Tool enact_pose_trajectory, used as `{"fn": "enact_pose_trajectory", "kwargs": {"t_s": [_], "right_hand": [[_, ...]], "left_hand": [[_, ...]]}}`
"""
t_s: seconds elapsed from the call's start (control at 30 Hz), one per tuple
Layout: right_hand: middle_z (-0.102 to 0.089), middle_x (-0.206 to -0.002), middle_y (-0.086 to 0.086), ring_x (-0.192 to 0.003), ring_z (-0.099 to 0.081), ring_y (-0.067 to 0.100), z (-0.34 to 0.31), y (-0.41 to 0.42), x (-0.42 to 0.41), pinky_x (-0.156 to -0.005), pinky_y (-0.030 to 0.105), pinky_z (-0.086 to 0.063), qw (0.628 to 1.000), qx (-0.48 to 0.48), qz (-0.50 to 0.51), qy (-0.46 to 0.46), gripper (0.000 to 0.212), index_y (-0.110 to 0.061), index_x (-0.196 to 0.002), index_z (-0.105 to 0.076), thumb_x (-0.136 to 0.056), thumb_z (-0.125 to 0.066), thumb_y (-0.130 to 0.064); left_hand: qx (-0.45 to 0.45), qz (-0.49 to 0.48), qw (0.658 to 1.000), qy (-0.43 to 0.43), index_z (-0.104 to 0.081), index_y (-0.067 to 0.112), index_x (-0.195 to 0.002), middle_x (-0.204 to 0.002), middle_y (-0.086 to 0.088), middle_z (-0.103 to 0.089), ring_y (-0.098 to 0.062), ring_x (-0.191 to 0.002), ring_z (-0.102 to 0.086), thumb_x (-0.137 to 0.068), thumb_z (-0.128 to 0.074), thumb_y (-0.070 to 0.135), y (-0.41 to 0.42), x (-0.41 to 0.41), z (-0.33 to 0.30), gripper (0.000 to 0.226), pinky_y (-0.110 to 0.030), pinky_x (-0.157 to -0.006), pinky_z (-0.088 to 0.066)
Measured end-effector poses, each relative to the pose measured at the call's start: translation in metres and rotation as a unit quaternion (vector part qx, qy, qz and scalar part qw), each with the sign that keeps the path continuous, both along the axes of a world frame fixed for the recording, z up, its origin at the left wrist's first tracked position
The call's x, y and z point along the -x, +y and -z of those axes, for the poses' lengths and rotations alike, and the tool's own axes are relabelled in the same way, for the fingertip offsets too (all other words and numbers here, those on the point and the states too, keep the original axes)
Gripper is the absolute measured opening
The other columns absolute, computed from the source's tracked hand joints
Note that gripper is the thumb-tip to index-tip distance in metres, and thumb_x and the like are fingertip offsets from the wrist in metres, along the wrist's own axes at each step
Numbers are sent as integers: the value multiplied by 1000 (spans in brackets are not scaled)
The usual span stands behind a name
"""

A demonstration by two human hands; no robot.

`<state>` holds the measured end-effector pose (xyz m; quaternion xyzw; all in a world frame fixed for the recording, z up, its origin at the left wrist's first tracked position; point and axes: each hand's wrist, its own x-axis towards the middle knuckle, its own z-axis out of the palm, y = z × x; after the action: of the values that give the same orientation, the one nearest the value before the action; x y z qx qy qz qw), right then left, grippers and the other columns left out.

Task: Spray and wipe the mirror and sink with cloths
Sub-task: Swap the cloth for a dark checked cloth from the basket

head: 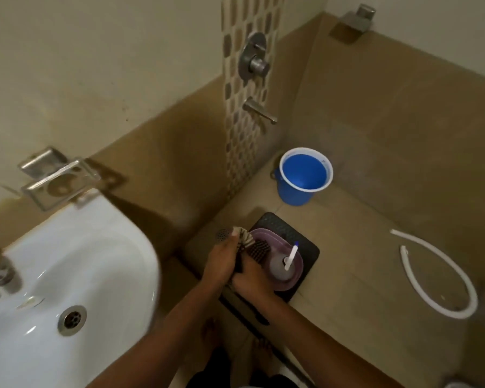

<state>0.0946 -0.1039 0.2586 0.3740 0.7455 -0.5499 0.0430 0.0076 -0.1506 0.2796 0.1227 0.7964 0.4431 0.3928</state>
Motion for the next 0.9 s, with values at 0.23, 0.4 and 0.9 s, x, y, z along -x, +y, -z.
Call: {"fn": "enact_pose_trajectory", "kwargs": {"t_s": [0.23,0.4,0.9], "right_hand": [[-71,-108,0,-100,-67,18,28,19,1,-81,29,-55,956,66,284,5,32,-17,-120,-64,-88,-69,-16],[-68,-104,-1,-101,-65,22,48,33,-16,-72,20,-52,934,24,353,-54,31,-13,-121,-64,-90,-65,-9],[-72,-109,5,-100,-67,21,112,58,-34,-86,34,-57,918,-4,389,-79,30,-12,-116,-67,-88,-71,-21]], "left_hand": [[-39,34,948,-315,-72,25,-117,-116,-1,-68,-16,-112,-59,-90,-14,77,9,25,33,82,-41,-107,-40],[20,35,964,-264,-72,12,-94,-98,-3,-73,-17,-95,-66,-99,-35,58,29,26,57,59,-35,-85,-52],[181,267,944,65,-61,-6,-100,-101,-26,-66,-31,-88,-60,-90,-54,6,111,20,219,17,-35,-71,-45]]}}
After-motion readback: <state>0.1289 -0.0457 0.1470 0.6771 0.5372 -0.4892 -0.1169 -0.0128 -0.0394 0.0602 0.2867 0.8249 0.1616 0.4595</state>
